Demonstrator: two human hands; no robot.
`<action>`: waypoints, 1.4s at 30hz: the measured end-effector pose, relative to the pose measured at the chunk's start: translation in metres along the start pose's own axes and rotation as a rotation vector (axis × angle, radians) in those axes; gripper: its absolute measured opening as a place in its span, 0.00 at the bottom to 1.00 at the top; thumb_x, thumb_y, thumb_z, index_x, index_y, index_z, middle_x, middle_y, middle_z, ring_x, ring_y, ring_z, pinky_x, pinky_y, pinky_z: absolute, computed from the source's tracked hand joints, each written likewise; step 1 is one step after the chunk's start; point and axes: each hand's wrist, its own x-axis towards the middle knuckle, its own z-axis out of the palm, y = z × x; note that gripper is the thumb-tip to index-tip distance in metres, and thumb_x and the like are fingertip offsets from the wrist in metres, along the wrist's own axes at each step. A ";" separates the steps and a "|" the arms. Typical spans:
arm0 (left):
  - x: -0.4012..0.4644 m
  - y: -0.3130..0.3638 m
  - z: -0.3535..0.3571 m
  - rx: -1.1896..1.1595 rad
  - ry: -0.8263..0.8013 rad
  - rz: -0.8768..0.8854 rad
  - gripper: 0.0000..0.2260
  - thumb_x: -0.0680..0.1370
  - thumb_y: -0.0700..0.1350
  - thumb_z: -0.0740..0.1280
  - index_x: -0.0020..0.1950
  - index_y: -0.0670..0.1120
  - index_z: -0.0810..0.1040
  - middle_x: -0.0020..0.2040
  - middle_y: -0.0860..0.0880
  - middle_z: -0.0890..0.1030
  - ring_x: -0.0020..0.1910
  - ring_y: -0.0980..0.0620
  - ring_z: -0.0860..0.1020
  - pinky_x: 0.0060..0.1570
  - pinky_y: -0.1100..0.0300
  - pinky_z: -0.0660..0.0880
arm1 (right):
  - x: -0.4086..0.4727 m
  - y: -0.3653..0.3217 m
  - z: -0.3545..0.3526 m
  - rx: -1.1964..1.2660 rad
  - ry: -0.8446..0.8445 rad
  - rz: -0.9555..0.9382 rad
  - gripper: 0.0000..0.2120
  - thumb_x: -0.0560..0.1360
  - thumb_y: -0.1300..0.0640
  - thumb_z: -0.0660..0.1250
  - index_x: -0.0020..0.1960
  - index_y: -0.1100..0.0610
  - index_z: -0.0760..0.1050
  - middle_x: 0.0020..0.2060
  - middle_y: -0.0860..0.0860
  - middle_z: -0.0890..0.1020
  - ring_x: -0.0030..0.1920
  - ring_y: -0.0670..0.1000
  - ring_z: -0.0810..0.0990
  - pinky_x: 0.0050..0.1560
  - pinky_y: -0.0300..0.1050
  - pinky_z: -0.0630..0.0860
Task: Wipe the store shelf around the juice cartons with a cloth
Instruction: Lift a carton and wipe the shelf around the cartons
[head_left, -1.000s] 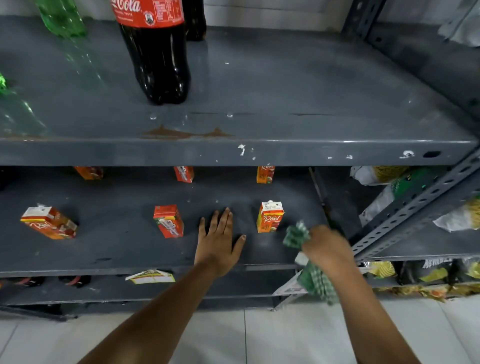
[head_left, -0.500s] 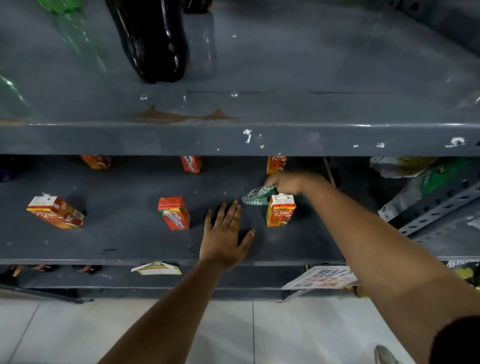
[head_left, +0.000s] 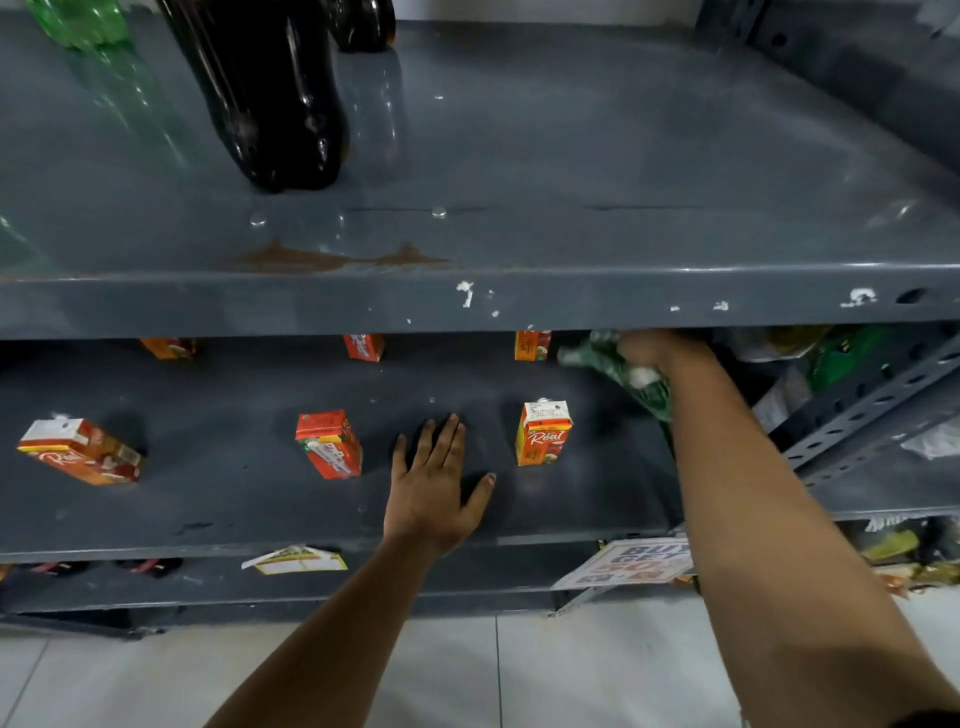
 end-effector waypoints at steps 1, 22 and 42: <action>-0.001 0.001 0.001 0.005 0.000 -0.012 0.36 0.78 0.67 0.44 0.81 0.48 0.50 0.81 0.51 0.53 0.80 0.49 0.47 0.76 0.44 0.38 | 0.008 -0.001 0.000 0.089 0.084 0.008 0.20 0.74 0.42 0.62 0.58 0.56 0.75 0.58 0.57 0.78 0.53 0.60 0.77 0.57 0.55 0.75; 0.014 -0.042 0.007 0.017 0.017 -0.108 0.37 0.77 0.67 0.46 0.80 0.47 0.57 0.80 0.51 0.58 0.79 0.49 0.52 0.76 0.43 0.44 | -0.021 -0.022 0.122 -0.334 0.033 -0.004 0.19 0.76 0.63 0.58 0.66 0.58 0.72 0.65 0.61 0.75 0.64 0.62 0.74 0.59 0.53 0.74; -0.047 0.056 0.019 -0.168 -0.594 0.104 0.33 0.81 0.66 0.49 0.80 0.47 0.56 0.80 0.50 0.56 0.79 0.52 0.52 0.76 0.53 0.54 | -0.176 0.111 0.145 -0.349 -0.459 0.095 0.13 0.76 0.65 0.57 0.57 0.66 0.75 0.53 0.60 0.76 0.51 0.58 0.76 0.46 0.47 0.71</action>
